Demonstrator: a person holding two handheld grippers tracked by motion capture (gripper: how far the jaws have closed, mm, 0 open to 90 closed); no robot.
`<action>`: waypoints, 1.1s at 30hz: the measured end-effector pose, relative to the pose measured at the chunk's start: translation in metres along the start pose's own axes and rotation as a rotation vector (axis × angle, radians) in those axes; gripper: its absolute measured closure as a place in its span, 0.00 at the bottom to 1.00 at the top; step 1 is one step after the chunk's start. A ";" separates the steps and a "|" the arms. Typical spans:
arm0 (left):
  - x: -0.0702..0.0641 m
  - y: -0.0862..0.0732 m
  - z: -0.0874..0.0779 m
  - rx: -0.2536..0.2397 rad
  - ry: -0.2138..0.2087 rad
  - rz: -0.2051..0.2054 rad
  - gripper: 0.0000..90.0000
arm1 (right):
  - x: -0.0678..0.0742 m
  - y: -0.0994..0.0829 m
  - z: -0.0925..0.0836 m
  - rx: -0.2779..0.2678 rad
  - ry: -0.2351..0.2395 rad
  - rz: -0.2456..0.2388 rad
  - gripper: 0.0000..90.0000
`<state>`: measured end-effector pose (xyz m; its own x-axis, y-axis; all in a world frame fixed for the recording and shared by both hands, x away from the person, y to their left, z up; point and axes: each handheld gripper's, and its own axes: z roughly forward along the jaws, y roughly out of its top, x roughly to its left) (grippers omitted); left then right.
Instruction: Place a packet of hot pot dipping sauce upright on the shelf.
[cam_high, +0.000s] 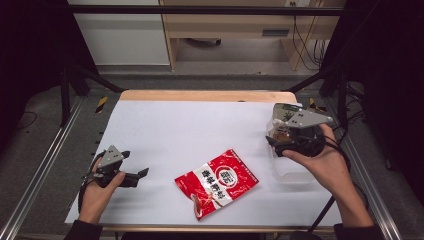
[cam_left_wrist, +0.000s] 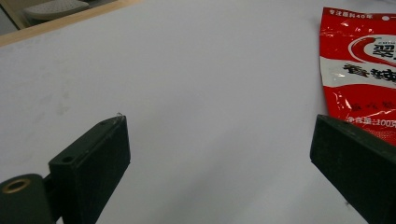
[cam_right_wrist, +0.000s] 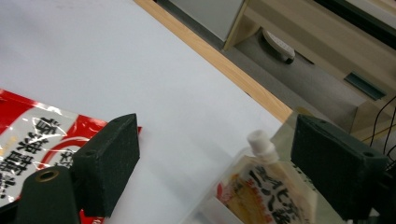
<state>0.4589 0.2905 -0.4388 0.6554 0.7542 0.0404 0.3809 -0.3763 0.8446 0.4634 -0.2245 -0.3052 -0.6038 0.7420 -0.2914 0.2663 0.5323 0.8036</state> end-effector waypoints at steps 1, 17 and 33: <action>-0.001 0.000 0.000 0.001 -0.002 0.003 0.06 | 0.009 0.000 -0.001 -0.015 -0.012 -0.004 0.18; -0.020 0.006 0.007 0.010 -0.032 0.059 0.06 | 0.072 -0.014 0.030 0.031 0.089 -0.007 0.19; -0.039 0.010 0.015 0.023 -0.069 0.104 0.06 | 0.108 -0.031 0.060 0.073 0.159 0.004 0.18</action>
<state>0.4471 0.2494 -0.4397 0.7352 0.6719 0.0894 0.3229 -0.4632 0.8253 0.4353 -0.1364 -0.3923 -0.7125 0.6732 -0.1977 0.3194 0.5621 0.7629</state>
